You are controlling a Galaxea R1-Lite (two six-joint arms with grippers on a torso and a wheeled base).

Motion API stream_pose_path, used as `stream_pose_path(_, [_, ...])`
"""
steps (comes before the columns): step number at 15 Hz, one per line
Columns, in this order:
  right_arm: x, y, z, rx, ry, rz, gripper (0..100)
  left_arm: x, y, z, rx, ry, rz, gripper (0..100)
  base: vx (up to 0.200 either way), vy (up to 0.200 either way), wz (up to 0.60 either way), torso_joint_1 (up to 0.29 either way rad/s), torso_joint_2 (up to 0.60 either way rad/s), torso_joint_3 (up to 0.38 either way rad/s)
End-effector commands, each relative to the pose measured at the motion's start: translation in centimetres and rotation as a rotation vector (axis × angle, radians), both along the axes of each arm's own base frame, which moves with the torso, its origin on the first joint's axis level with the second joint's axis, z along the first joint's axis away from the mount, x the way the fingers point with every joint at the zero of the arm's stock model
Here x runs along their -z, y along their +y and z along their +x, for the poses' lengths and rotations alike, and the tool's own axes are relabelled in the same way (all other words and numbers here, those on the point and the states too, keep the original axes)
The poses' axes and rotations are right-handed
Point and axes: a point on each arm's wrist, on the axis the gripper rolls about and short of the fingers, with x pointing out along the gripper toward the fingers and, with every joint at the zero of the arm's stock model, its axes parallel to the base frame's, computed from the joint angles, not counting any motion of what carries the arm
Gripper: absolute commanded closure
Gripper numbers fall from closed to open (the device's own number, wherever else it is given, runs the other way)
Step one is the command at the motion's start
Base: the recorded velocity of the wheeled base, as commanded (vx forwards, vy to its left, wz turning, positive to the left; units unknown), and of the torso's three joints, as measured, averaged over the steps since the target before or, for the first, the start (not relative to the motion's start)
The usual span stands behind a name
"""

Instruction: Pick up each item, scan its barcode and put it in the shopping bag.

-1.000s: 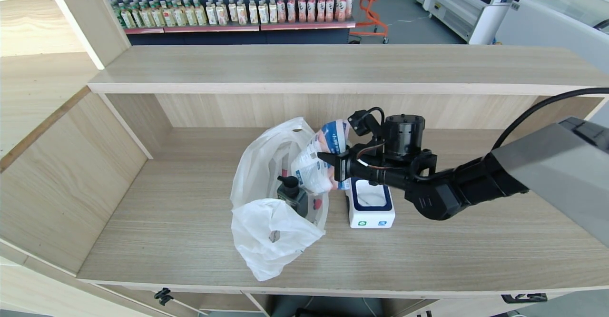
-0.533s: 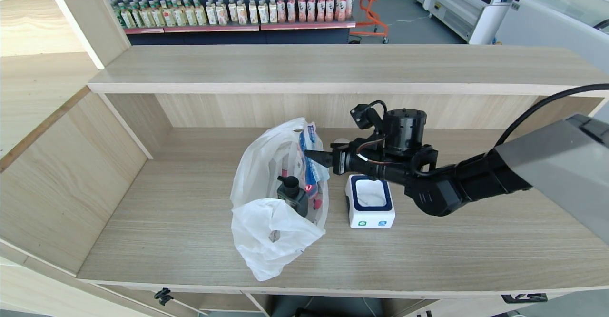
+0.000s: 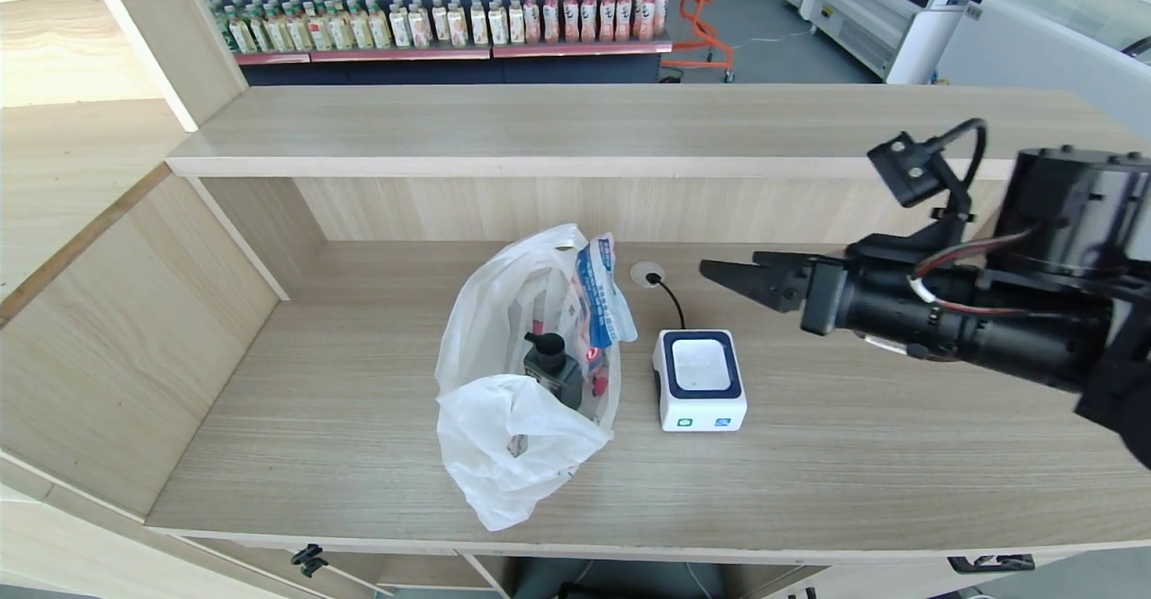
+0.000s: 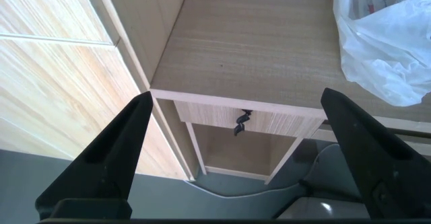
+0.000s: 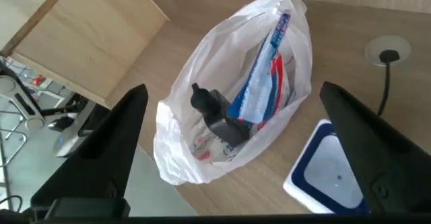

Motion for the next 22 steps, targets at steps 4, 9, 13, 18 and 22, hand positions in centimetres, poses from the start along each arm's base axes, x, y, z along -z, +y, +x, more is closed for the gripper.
stream_pose_path(4, [6.6, -11.5, -19.9, 0.689, -0.077, -0.147, 0, 0.0, 0.0, 0.0, -0.001, 0.000, -0.001, 0, 0.000, 0.000, 0.00, 0.000, 0.00, 0.000])
stream_pose_path(9, [13.7, -11.9, -26.0, 0.772, -0.065, -0.161, 0, 0.0, 0.0, 0.0, -0.001, 0.000, -0.001, 0, 0.000, 0.000, 0.00, 0.000, 0.00, 0.000])
stream_pose_path(13, [14.8, -11.9, -27.4, 0.758, -0.175, -0.200, 0, 0.0, 0.0, 0.0, -0.001, 0.000, -0.001, 0, 0.000, 0.000, 0.00, 0.000, 0.00, 0.000])
stream_pose_path(18, [14.8, -11.9, -27.4, 0.761, -0.161, -0.161, 0, 0.0, 0.0, 0.0, -0.001, 0.000, -0.001, 0, 0.000, 0.000, 0.00, 0.000, 0.00, 0.000])
stream_pose_path(22, [14.8, -11.9, -27.4, 0.764, -0.160, -0.164, 100, 0.0, 0.0, 0.0, -0.001, 0.000, -0.001, 0, 0.000, 0.000, 0.00, 0.000, 0.00, 0.000])
